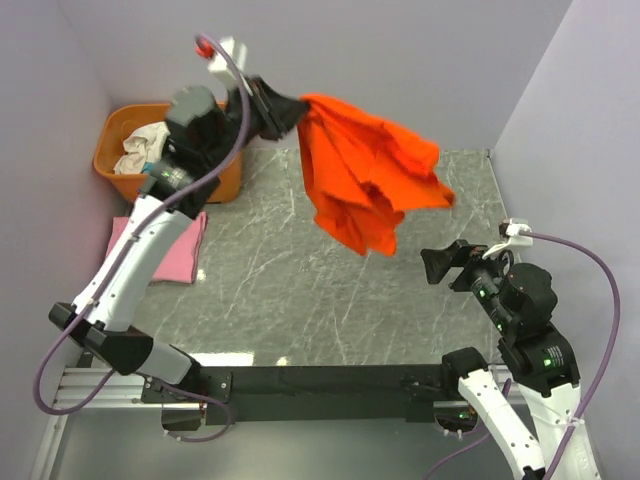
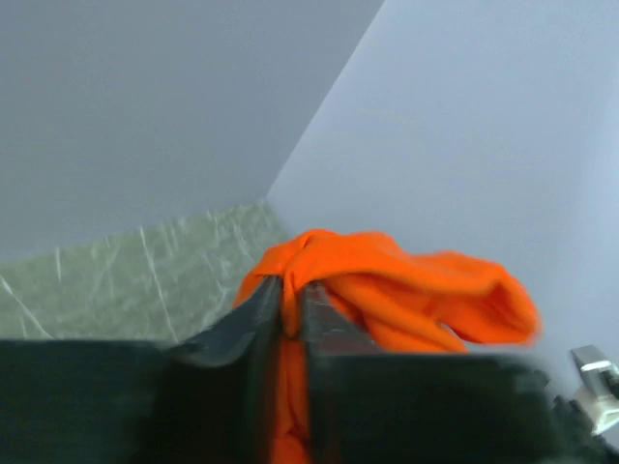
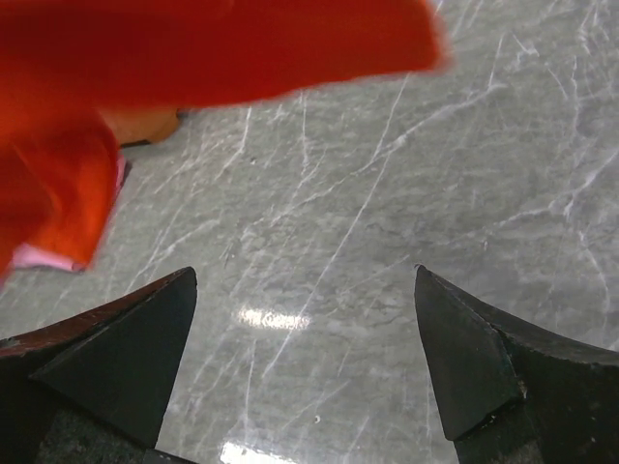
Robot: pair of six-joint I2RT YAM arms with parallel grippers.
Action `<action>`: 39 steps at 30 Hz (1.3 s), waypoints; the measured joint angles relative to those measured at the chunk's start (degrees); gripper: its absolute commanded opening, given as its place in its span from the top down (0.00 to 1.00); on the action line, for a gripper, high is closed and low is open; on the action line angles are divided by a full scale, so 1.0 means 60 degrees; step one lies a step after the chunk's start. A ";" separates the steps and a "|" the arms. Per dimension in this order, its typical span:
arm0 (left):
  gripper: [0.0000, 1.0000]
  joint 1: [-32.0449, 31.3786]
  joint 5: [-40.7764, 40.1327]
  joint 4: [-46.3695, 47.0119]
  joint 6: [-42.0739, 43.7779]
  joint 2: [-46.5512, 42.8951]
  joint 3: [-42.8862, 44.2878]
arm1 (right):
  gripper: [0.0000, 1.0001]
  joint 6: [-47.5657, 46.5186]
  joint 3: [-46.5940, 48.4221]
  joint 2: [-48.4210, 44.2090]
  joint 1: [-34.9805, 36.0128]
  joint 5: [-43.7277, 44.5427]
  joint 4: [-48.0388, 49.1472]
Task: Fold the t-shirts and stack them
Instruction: Place the T-shirt at the center of the board, then flatten out the T-shirt at the center of the board.
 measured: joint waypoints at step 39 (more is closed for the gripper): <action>0.45 -0.3326 -0.1985 -0.1260 -0.2477 0.0943 -0.8462 | 0.45 0.1464 -0.2703 0.7402 0.1188 -0.2229 0.1246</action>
